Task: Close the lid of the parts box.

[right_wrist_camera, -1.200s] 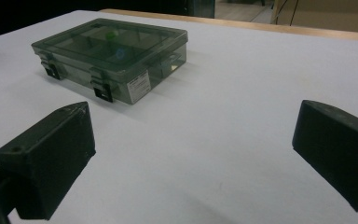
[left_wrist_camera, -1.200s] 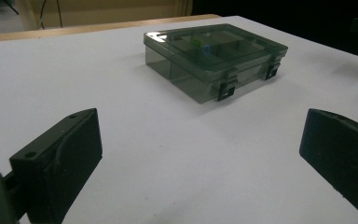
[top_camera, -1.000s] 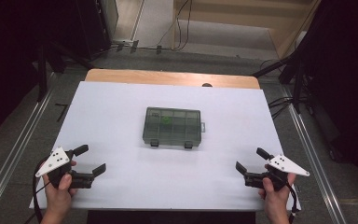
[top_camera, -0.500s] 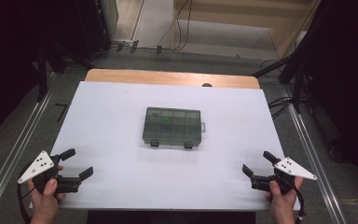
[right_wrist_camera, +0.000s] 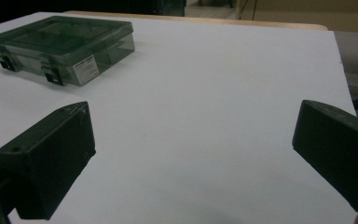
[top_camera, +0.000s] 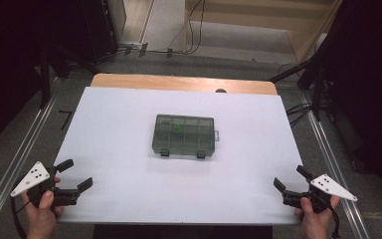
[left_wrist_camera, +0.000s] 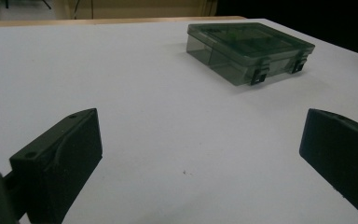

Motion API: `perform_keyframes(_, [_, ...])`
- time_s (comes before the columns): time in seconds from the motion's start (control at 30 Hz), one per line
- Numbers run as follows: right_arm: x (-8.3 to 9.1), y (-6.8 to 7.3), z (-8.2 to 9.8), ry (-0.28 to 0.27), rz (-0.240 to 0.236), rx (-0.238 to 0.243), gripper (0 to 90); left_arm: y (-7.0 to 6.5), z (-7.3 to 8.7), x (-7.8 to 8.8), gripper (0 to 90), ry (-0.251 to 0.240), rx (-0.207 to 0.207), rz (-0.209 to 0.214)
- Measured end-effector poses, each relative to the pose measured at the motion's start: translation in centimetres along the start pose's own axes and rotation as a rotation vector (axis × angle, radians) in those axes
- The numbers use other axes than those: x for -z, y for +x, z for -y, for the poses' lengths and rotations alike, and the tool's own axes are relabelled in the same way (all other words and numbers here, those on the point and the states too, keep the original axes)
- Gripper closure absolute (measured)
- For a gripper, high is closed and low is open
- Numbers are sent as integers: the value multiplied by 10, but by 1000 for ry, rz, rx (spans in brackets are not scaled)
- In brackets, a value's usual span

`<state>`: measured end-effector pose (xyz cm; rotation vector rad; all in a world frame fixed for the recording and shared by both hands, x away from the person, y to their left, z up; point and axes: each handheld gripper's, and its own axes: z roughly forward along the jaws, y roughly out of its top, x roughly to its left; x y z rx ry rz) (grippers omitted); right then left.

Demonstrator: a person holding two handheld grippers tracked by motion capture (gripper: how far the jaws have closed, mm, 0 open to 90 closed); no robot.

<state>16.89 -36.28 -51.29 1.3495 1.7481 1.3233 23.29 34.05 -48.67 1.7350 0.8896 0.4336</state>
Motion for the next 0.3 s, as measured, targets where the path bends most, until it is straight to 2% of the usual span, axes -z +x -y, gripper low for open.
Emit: perform_keyframes(0.3, [0, -2, 0, 2, 7, 0, 0, 0, 1, -5, 0, 28, -6, -15])
